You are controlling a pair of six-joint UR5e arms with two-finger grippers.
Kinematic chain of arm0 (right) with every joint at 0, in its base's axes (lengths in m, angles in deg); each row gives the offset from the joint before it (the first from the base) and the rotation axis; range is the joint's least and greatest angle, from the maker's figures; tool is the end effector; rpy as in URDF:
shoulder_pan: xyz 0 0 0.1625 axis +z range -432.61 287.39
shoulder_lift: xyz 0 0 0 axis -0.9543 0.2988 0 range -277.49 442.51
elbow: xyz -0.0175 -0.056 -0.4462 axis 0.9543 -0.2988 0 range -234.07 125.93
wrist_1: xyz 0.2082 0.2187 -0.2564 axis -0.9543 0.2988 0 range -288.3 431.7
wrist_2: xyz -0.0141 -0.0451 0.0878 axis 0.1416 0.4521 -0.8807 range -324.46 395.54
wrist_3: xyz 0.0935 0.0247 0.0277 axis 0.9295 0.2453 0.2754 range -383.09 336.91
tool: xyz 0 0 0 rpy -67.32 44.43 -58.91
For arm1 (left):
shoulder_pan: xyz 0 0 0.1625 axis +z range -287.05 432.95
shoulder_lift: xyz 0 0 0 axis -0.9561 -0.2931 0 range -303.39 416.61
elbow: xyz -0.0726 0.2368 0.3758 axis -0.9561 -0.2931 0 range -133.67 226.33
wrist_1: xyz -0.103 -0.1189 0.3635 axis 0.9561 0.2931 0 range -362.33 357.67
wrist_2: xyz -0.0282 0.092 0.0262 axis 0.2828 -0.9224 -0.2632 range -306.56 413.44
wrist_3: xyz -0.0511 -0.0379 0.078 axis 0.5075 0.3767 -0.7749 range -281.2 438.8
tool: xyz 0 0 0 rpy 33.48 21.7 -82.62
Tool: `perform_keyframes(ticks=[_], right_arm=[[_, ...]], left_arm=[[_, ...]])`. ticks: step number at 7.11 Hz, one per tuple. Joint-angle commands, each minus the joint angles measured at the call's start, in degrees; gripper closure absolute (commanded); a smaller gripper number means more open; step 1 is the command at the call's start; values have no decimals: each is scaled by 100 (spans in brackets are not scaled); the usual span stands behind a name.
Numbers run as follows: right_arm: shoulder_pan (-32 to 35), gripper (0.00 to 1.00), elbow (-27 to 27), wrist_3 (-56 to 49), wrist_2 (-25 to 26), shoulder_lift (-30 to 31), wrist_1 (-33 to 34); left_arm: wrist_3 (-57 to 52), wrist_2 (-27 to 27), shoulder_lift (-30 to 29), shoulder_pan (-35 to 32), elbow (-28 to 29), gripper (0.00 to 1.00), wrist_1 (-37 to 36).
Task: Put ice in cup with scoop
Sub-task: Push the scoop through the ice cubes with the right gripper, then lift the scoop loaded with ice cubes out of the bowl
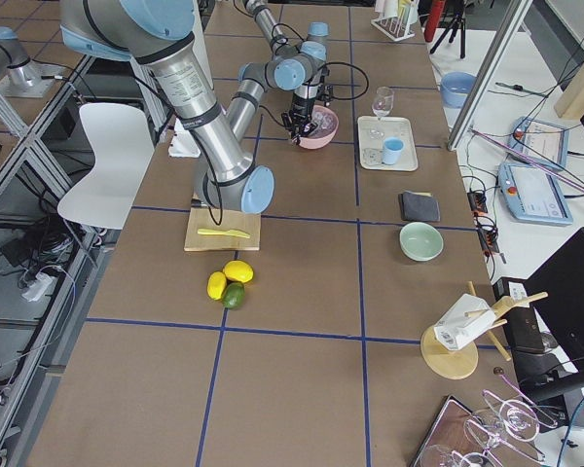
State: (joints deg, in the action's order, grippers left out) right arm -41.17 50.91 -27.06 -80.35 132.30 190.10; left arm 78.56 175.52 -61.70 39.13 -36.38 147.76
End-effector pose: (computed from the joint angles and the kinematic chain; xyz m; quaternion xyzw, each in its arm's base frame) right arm -0.4936 -0.4067 0.2358 0.1007 -0.2971 -0.5364 0.7835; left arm 0.5049 -0.4345 0.3396 0.4534 0.4784 0.5035 0.5587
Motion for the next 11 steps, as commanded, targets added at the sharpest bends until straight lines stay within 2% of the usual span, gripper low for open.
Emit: perform_keyframes(ticks=[1,3,4,6,7,9,11], right_arm=[[81,100,5,289,-180,4,-351],[107,100,136,597,-286,92,-520],[116,100,398,599,-277,371,-668],[107,100,506,1307,-277,820,-1762],[107,100,541,1485,-277,831,-1960],[395,100,655,1854,-303,822,-1857],[773,100,726,2250,-321,691,-1060]], left_arm=[[7,0,0,-1,-9,0,3],[7,18,0,-19,-26,0,3],[7,26,0,-36,-61,0,-6],[7,27,0,-45,-88,0,-6],[7,35,9,-54,-131,0,-23],[7,35,27,-98,-158,0,-41],[15,35,44,-186,-176,0,-50]])
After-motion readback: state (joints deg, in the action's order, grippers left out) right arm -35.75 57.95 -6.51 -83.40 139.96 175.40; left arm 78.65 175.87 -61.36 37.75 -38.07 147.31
